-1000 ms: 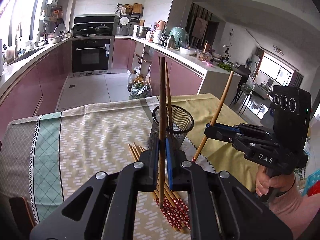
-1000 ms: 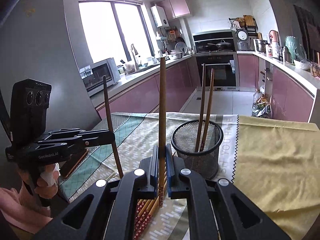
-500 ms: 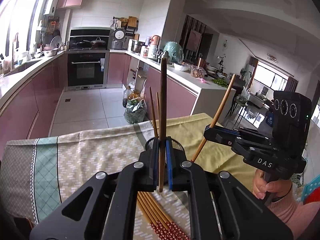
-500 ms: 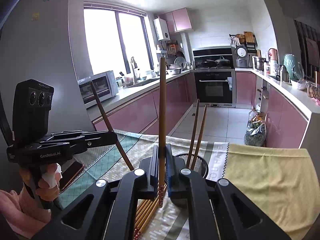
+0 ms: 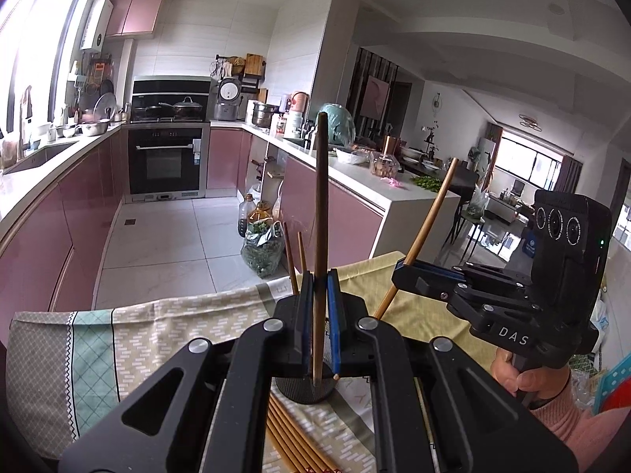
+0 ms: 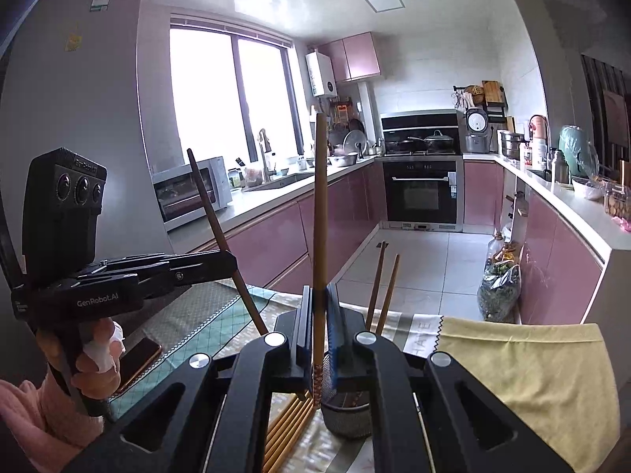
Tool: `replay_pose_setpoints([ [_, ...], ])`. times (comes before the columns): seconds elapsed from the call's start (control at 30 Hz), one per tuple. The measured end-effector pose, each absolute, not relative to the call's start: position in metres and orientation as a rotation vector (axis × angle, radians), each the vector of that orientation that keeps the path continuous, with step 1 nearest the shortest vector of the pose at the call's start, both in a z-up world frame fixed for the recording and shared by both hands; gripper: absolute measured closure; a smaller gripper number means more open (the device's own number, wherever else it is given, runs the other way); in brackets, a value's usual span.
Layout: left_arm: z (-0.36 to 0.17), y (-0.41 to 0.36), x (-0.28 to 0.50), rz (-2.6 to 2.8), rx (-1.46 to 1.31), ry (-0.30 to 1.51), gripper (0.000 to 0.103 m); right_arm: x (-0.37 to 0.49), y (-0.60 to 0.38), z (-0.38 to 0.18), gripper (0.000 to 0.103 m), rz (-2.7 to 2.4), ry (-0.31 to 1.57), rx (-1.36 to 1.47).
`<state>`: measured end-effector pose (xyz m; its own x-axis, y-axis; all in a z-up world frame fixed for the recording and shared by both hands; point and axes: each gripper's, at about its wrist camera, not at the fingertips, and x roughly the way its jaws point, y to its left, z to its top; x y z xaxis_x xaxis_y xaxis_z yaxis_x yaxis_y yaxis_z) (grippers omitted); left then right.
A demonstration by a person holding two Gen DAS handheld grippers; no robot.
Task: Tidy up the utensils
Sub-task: 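Raise both held chopsticks upright and insert them into the mesh cup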
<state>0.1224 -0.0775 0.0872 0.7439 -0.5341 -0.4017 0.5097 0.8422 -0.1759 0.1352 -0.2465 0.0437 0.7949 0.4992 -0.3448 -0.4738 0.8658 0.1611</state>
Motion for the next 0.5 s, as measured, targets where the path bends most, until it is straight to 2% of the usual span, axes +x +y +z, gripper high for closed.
replay_pose_setpoints([
  [0.27,0.092,-0.085,0.129,-0.563,-0.037,0.444,0.095,0.147,-0.248,0.045,0.097,0.489,0.383,0.053],
  [0.5,0.076,-0.096,0.144,-0.549,-0.008,0.507,0.095,0.163,-0.242,0.029,0.097,0.468,0.433,0.05],
])
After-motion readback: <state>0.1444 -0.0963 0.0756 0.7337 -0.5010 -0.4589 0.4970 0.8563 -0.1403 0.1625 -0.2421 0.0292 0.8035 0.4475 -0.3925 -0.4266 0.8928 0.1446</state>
